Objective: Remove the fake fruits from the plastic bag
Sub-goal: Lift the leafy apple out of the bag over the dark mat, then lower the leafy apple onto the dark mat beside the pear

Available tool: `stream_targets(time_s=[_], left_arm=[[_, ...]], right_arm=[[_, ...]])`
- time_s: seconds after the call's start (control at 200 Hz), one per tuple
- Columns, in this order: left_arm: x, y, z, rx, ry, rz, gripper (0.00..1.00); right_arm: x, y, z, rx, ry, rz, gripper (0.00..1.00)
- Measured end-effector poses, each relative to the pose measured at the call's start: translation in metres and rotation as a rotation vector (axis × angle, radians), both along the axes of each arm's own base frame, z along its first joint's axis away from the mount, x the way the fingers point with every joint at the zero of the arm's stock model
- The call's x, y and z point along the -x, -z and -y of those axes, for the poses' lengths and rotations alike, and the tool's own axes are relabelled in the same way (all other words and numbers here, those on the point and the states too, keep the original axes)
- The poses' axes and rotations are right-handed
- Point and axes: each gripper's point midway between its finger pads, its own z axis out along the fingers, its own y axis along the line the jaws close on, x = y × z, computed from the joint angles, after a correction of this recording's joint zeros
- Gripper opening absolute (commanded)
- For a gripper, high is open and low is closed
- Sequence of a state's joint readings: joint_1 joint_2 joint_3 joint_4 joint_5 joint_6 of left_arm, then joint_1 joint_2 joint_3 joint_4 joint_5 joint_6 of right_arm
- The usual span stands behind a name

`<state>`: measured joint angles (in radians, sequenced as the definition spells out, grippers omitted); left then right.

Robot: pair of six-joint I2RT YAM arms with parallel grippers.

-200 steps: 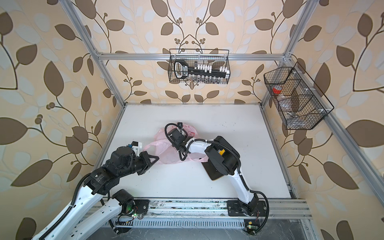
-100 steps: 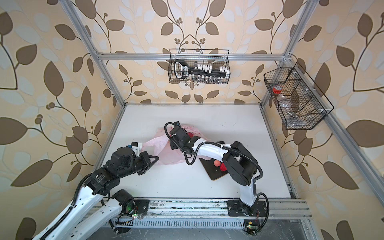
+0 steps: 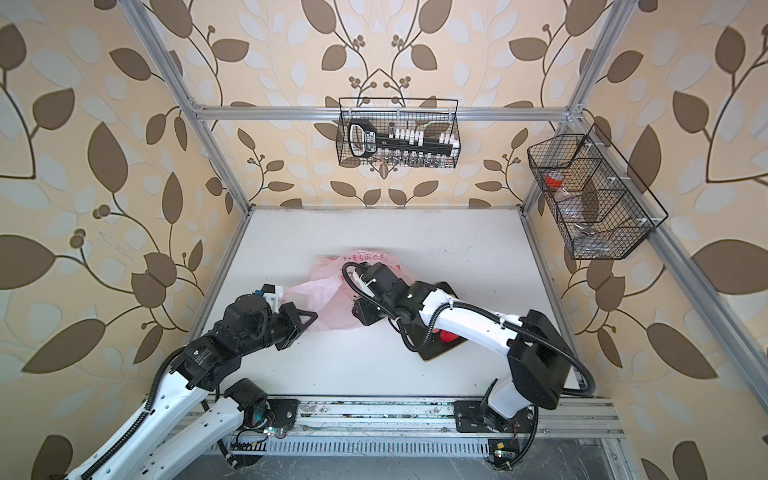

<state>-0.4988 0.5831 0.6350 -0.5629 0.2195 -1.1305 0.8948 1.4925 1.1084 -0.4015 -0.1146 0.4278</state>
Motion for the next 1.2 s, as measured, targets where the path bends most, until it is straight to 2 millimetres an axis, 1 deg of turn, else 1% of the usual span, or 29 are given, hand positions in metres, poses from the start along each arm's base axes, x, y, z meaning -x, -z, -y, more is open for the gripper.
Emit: stream_targets(time_s=[0.085, 0.155, 0.22, 0.29, 0.34, 0.385, 0.465, 0.535, 0.61, 0.66, 0.71, 0.77, 0.82, 0.85, 0.935, 0.99, 1.035, 1.1, 1.2], left_arm=[[-0.001, 0.000, 0.000, -0.001, -0.004, 0.004, 0.00], [-0.003, -0.001, -0.001, -0.002, -0.010, 0.010, 0.00], [-0.003, -0.001, -0.001, -0.002, -0.013, 0.013, 0.00], [-0.003, -0.001, -0.001, -0.002, -0.013, 0.013, 0.00], [-0.003, -0.001, -0.001, -0.003, -0.013, 0.012, 0.00], [-0.003, 0.000, -0.001, -0.003, -0.013, 0.011, 0.00], [-0.003, 0.004, -0.001, -0.006, -0.013, 0.005, 0.00], [-0.003, 0.006, -0.001, -0.008, -0.014, 0.000, 0.00], [-0.003, 0.006, -0.001, -0.007, -0.015, -0.001, 0.00], [-0.003, 0.006, -0.001, -0.007, -0.015, -0.001, 0.00], [-0.003, 0.006, -0.001, -0.007, -0.015, -0.002, 0.00], [-0.003, 0.006, -0.002, -0.006, -0.016, -0.001, 0.00], [-0.003, 0.005, -0.002, -0.005, -0.015, 0.000, 0.00], [-0.003, 0.005, -0.002, -0.005, -0.016, -0.001, 0.00], [-0.002, 0.006, -0.002, -0.006, -0.016, -0.001, 0.00], [-0.002, 0.006, -0.002, -0.006, -0.016, -0.002, 0.00], [-0.002, 0.005, -0.002, -0.006, -0.016, 0.000, 0.00], [-0.002, 0.005, -0.002, -0.004, -0.017, 0.002, 0.00], [-0.002, 0.004, -0.003, -0.004, -0.019, 0.005, 0.00]], right_arm=[[0.014, -0.023, 0.009, -0.042, -0.026, 0.014, 0.45], [0.023, -0.049, 0.018, -0.084, -0.029, 0.047, 0.44], [0.028, -0.073, 0.029, -0.122, -0.017, 0.090, 0.43], [0.030, -0.097, 0.046, -0.153, 0.023, 0.137, 0.41], [0.026, -0.115, 0.063, -0.172, 0.078, 0.174, 0.41], [0.022, -0.126, 0.078, -0.181, 0.131, 0.199, 0.41], [0.010, -0.145, 0.115, -0.184, 0.275, 0.255, 0.42], [0.000, -0.157, 0.148, -0.173, 0.419, 0.301, 0.42], [-0.006, -0.161, 0.183, -0.147, 0.576, 0.334, 0.41], [-0.009, -0.159, 0.203, -0.129, 0.672, 0.348, 0.41], [-0.011, -0.151, 0.219, -0.111, 0.756, 0.353, 0.41], [-0.011, -0.130, 0.236, -0.069, 0.837, 0.340, 0.41], [-0.011, -0.108, 0.243, -0.032, 0.874, 0.317, 0.41], [-0.010, -0.092, 0.246, -0.004, 0.888, 0.297, 0.41], [-0.008, -0.046, 0.250, 0.074, 0.901, 0.229, 0.40], [-0.007, -0.022, 0.250, 0.101, 0.895, 0.185, 0.39], [-0.007, -0.007, 0.248, 0.111, 0.885, 0.150, 0.39], [-0.009, 0.007, 0.242, 0.101, 0.862, 0.114, 0.39], [-0.016, 0.017, 0.224, 0.060, 0.811, 0.082, 0.39]])
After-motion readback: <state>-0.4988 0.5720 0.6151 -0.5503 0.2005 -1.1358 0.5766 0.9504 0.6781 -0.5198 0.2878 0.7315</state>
